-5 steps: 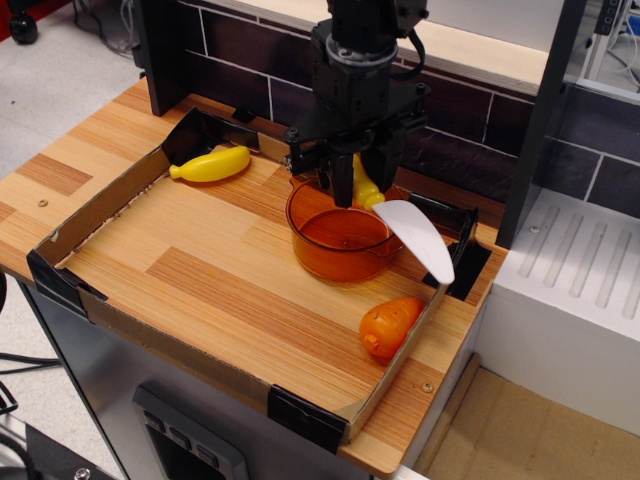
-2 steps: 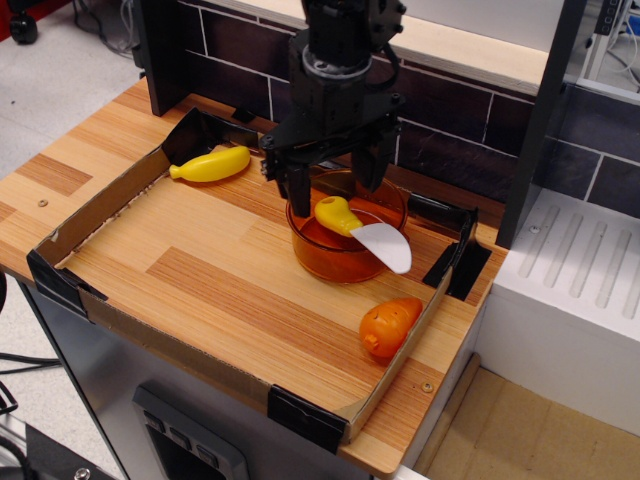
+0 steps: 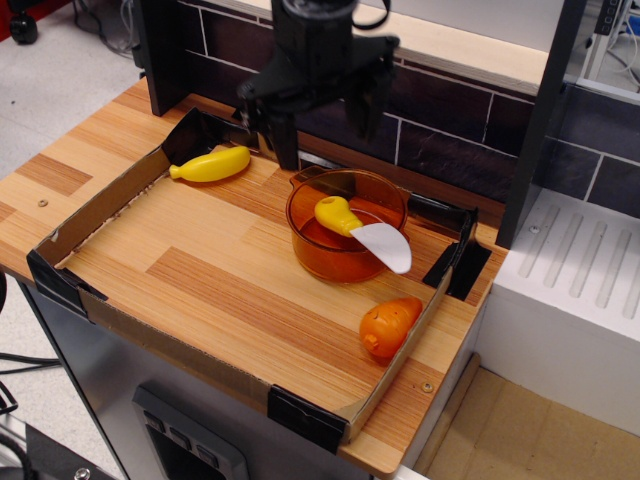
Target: Put knife in pot
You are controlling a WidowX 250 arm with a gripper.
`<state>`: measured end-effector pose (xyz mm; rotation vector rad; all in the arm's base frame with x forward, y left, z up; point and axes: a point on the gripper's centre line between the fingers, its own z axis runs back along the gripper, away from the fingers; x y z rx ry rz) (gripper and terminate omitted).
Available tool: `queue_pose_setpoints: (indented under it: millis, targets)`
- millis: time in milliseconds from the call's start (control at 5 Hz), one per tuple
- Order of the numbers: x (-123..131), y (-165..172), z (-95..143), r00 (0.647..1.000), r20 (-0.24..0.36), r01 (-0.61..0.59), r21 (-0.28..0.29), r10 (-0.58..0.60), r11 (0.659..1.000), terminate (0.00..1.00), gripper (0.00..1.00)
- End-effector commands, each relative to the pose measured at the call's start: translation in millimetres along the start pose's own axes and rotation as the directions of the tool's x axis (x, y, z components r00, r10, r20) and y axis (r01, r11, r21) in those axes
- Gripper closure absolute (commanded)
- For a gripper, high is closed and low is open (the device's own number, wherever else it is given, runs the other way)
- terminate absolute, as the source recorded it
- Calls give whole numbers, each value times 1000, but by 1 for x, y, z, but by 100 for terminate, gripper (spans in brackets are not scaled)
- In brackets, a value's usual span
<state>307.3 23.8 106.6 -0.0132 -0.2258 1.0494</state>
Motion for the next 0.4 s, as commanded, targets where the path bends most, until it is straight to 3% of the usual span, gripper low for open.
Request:
queue_pose_setpoints:
  millis: [0, 200]
  targets:
    - [21, -1, 29, 998, 57, -15, -23, 16, 1000, 0, 0]
    - [21, -1, 29, 998, 57, -15, -23, 16, 1000, 100, 0]
